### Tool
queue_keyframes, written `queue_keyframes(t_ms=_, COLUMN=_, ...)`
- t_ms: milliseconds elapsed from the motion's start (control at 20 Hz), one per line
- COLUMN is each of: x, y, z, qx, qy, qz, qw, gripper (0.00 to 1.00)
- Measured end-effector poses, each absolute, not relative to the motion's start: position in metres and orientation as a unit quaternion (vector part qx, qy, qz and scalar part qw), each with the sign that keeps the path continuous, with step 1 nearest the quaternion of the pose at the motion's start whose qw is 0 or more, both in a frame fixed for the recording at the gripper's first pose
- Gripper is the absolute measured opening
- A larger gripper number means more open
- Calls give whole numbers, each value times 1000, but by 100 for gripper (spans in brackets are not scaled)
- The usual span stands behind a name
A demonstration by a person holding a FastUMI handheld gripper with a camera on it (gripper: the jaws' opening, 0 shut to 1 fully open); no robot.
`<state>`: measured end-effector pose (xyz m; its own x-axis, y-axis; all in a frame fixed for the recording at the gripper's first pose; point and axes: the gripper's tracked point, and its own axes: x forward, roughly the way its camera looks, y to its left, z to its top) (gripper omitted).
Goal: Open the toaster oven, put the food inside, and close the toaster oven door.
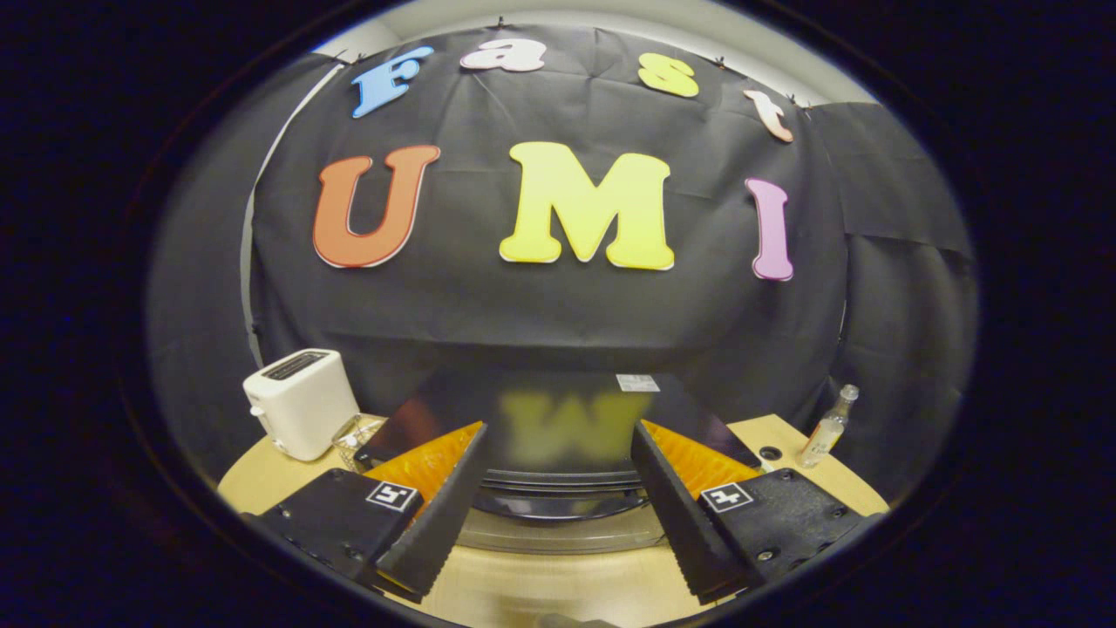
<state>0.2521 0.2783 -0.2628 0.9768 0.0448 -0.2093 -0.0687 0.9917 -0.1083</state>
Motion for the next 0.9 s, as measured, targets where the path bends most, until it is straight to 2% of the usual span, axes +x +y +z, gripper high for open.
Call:
queue_keyframes(t_ms=200, x=253, y=277, z=-292, qx=-38, qy=137, qz=33, qw=989, gripper=100)
queue_keyframes(t_ms=900, x=196, y=269, z=-310, qx=-29, qy=144, qz=38, qw=988, gripper=100)
